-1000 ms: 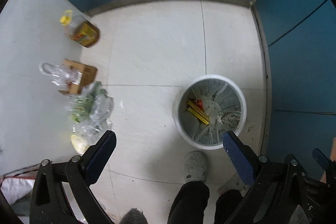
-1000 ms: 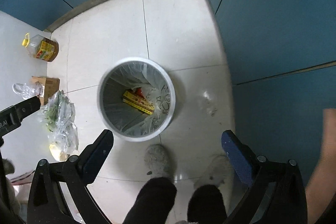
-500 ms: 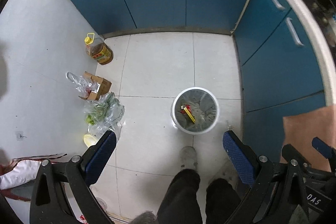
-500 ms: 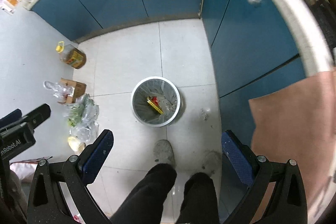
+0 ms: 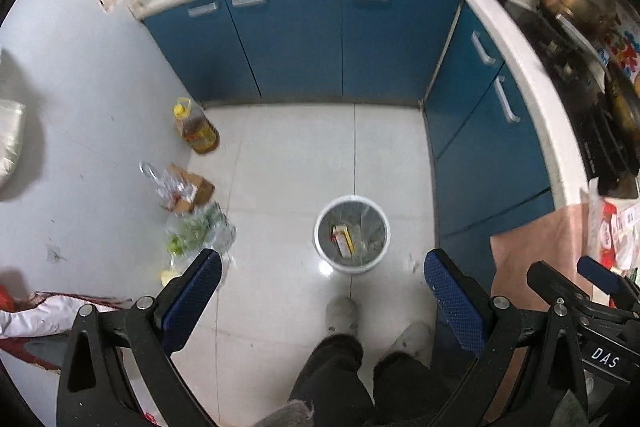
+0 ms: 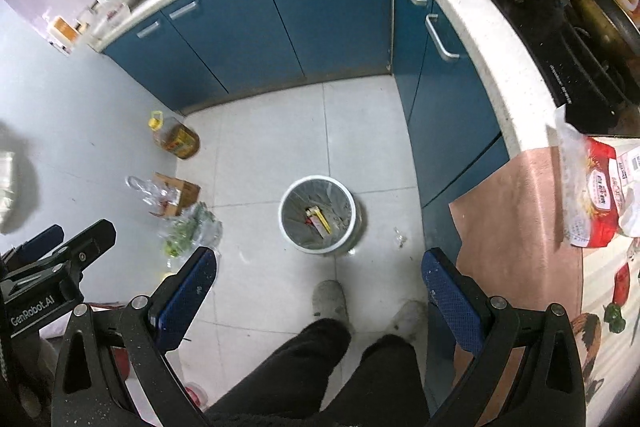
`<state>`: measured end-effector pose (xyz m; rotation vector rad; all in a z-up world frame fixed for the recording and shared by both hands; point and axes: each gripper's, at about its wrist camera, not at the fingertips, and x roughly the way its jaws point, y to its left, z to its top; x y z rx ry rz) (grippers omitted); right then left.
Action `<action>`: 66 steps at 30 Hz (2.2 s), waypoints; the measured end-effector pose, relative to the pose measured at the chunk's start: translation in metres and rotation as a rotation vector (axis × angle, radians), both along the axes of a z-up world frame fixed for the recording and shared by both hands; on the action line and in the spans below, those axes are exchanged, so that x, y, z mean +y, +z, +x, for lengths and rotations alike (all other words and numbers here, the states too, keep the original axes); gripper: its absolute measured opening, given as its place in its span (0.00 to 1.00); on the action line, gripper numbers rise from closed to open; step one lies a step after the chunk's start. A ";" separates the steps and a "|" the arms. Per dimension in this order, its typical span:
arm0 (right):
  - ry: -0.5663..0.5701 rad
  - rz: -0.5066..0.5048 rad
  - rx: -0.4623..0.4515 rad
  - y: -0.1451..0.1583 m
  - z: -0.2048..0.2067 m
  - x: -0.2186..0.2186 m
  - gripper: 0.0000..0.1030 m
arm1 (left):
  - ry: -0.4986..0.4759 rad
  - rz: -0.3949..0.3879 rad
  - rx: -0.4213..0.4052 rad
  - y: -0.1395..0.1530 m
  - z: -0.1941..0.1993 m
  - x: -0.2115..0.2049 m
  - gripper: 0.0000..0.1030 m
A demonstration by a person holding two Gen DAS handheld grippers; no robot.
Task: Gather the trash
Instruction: 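Raise both tools from the bin back toward the counter, then grasp the red packet with the left tool while the right tool grasps the white sachet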
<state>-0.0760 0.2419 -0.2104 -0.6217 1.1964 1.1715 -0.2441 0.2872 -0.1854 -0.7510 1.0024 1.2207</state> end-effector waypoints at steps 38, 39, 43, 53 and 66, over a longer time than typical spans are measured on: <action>-1.171 -0.139 0.001 -0.113 0.467 -0.434 0.91 | -1.023 -0.312 0.208 -0.134 0.547 -0.256 0.57; -1.150 -0.140 -0.053 -0.110 0.466 -0.427 0.79 | -1.032 -0.296 0.210 -0.131 0.549 -0.256 0.48; -1.123 -0.134 -0.117 -0.104 0.469 -0.420 0.30 | -1.085 -0.250 0.240 -0.123 0.557 -0.262 0.06; -1.146 0.004 -0.076 -0.070 0.448 -0.442 0.04 | -1.066 -0.260 0.158 -0.093 0.549 -0.226 0.02; -1.076 0.137 -0.023 -0.025 0.412 -0.438 0.04 | -0.989 -0.169 0.017 -0.016 0.507 -0.188 0.00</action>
